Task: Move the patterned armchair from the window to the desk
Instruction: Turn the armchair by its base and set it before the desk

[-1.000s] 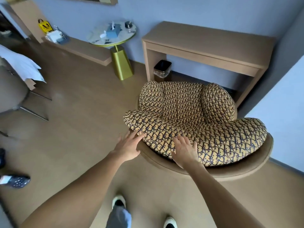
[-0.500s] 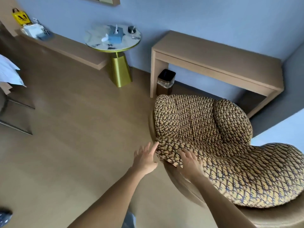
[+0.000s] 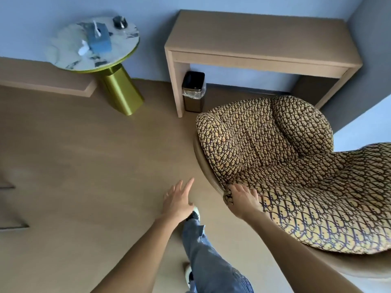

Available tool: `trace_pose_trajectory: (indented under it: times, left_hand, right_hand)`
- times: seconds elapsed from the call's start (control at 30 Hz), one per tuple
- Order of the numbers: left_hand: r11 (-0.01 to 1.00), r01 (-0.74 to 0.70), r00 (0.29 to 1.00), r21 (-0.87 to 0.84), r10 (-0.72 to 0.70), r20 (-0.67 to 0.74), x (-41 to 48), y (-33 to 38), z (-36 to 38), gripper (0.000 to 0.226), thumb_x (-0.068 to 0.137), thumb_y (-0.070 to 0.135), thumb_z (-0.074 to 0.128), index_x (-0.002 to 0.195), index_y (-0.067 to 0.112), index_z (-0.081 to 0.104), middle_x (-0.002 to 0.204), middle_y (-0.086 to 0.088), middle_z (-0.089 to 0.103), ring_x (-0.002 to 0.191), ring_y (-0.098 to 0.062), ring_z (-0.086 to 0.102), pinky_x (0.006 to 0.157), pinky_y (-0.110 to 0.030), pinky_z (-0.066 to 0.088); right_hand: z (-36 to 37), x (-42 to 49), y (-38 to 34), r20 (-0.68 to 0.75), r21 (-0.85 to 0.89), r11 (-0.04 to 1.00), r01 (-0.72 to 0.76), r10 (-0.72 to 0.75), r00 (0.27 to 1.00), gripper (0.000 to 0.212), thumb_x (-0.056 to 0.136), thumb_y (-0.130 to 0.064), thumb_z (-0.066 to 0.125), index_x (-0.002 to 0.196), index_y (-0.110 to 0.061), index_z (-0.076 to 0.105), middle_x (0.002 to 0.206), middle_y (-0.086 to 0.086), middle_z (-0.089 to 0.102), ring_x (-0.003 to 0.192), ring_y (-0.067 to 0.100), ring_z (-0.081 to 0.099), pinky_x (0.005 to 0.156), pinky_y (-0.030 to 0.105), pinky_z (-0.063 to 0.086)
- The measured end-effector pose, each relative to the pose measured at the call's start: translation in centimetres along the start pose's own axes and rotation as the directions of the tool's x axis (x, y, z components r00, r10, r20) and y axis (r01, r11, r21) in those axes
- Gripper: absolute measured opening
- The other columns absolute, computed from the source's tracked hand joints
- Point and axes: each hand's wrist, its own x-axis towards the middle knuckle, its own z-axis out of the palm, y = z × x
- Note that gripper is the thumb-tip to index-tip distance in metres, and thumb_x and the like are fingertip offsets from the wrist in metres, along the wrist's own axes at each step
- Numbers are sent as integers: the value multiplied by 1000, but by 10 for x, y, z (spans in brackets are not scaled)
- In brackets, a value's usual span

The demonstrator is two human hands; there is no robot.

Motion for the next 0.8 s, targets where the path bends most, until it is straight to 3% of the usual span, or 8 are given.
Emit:
trace_pose_trajectory:
  times: [0.13,0.33,0.53,0.7,0.8]
  left_hand:
    - [997,-72,997,37,71,18,1,-16,-1,85,98,27,60,163,43,8,172,-6,18,154,-29,28,123,-49,25]
    - [965,-101,992,241,78,103,113,-88,-73,87,98,28,61,164,42,6,172,-7,19,155,-30,25,123,-52,25]
    - [906,-238,967,349,187,173,206,-67,-123,87,98,33,62,161,48,4,172,-3,21,158,-30,20,126,-59,17]
    - [808,-467,882,360,397,253,274,-20,-144,85,95,30,64,162,44,12,171,-4,23,155,-31,25,126,-60,18]
    - [678,-636,772,369,544,330,321,-5,-135,83,94,28,65,162,39,20,170,-5,24,154,-32,24,124,-56,20]
  right_hand:
    - [6,31,5,29,39,995,-89,88,996,61,96,-30,57,153,-23,37,161,-1,39,151,25,35,125,57,25]
    - [2,144,-42,144,198,949,-245,219,965,54,96,-29,61,145,-20,42,152,3,47,145,28,43,120,55,33]
    - [-30,172,-58,128,368,847,-383,362,923,60,95,-23,55,153,-20,39,156,5,46,145,30,44,118,56,36]
    - [-34,196,-69,137,488,727,-482,482,865,66,96,-25,54,159,-20,33,159,6,43,147,32,41,121,56,32]
    - [-13,226,-72,166,526,668,-527,527,833,71,93,-22,54,159,-22,29,161,8,40,148,34,39,120,57,32]
